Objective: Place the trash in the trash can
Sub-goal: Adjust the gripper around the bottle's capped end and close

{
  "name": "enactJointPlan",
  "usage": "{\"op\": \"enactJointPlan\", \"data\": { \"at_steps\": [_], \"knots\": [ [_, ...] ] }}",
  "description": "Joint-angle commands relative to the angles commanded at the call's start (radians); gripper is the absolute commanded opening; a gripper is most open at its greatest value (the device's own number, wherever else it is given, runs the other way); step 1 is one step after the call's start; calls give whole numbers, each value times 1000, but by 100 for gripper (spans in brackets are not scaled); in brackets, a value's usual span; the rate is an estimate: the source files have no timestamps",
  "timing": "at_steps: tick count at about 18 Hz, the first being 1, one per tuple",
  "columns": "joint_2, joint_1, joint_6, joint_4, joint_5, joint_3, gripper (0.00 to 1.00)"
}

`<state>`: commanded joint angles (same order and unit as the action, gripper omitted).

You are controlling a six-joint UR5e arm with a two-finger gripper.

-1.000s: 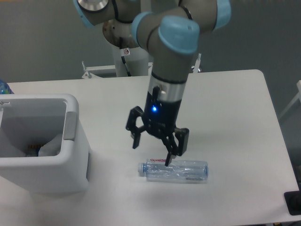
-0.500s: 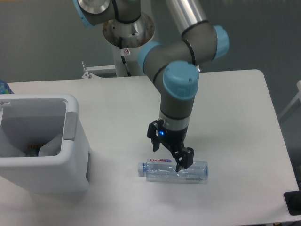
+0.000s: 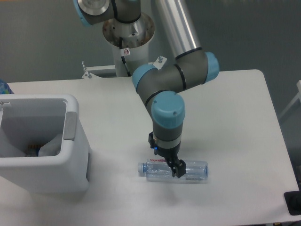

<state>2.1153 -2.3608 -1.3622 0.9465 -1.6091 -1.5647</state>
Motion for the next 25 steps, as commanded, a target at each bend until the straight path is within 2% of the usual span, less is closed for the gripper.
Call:
{"op": "enactJointPlan", "data": {
  "at_steps": [12, 25],
  "knots": [
    [63, 28, 3, -23, -2, -11, 100],
    [80, 43, 12, -23, -3, -14, 98]
  ]
}}
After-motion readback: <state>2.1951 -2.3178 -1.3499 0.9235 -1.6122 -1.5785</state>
